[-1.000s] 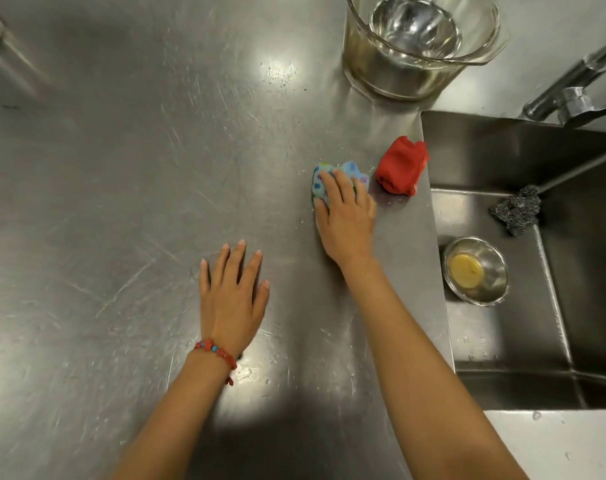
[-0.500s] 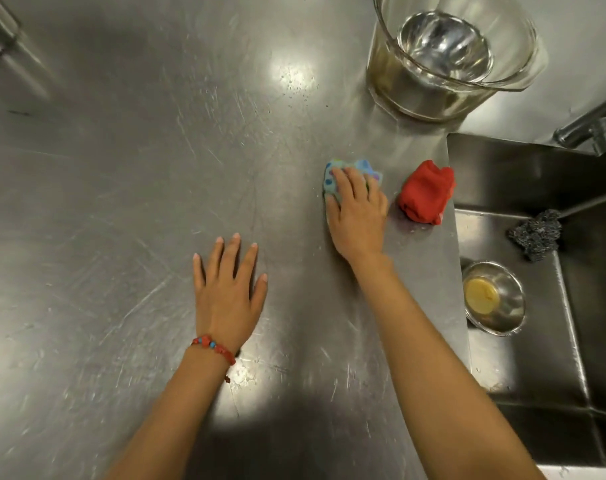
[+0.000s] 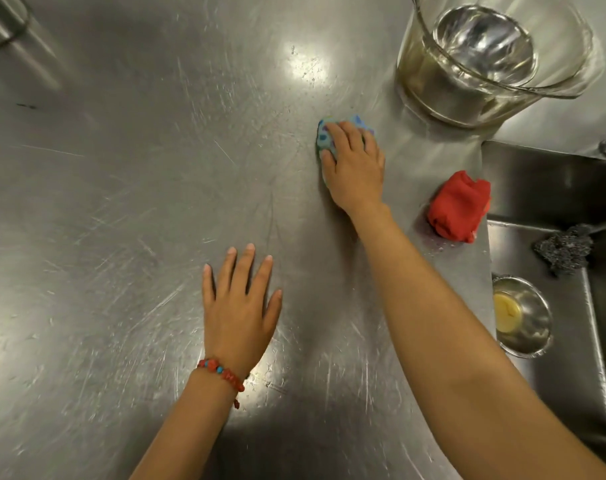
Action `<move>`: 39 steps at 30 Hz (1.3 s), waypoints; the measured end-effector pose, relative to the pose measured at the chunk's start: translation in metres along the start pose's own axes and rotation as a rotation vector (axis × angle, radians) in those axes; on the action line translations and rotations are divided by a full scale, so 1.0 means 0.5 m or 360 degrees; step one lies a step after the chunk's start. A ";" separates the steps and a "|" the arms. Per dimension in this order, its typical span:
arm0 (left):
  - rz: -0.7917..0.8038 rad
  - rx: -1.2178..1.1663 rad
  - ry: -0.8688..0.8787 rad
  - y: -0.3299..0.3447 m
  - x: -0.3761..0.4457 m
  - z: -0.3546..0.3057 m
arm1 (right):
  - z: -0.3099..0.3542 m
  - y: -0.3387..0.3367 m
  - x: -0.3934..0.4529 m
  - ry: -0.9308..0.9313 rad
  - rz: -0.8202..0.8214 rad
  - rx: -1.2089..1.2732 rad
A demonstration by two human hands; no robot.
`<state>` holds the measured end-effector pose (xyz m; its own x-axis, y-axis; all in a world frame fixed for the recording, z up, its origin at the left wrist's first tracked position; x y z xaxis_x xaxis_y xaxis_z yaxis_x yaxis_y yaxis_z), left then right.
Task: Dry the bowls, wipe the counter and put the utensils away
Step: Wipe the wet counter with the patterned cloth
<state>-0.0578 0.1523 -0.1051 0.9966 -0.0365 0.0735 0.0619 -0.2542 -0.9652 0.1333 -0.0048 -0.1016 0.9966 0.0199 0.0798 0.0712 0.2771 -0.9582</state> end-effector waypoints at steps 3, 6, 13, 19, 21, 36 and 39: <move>-0.0018 -0.0030 -0.0013 -0.006 0.003 -0.001 | 0.014 -0.002 -0.026 -0.0022 -0.0045 0.0039; -0.0025 -0.0040 -0.0005 -0.006 0.010 -0.003 | 0.031 -0.007 -0.160 -0.0178 -0.0041 0.0089; -0.0003 -0.0074 0.0034 -0.004 0.015 0.006 | -0.040 -0.034 -0.106 0.0054 -0.0010 0.0011; -0.0066 -0.0094 0.0046 -0.006 0.006 0.004 | -0.052 -0.040 -0.171 0.0242 -0.0080 0.0045; -0.0042 -0.0098 0.0058 -0.009 0.000 0.000 | -0.046 -0.046 -0.246 0.0218 -0.0084 0.0069; 0.0009 -0.0162 0.0219 -0.031 -0.097 -0.011 | -0.058 -0.128 -0.489 0.1224 -0.0186 0.0639; 0.0029 -0.0152 0.0245 -0.029 -0.113 -0.017 | -0.059 -0.118 -0.478 0.1331 -0.0020 0.0639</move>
<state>-0.1153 0.1498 -0.0932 0.9770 -0.1878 0.1006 0.0309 -0.3423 -0.9391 -0.1077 -0.0542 -0.0720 0.7127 -0.6413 -0.2843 0.2180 0.5877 -0.7792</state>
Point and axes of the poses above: each hand's wrist, its own x-axis towards the middle knuckle, its own y-axis out of the palm, z = x × y, the point moved 4 cm from there along x, towards the middle knuckle, and after that the axes turned 4 degrees about -z, right-handed, at the moved point
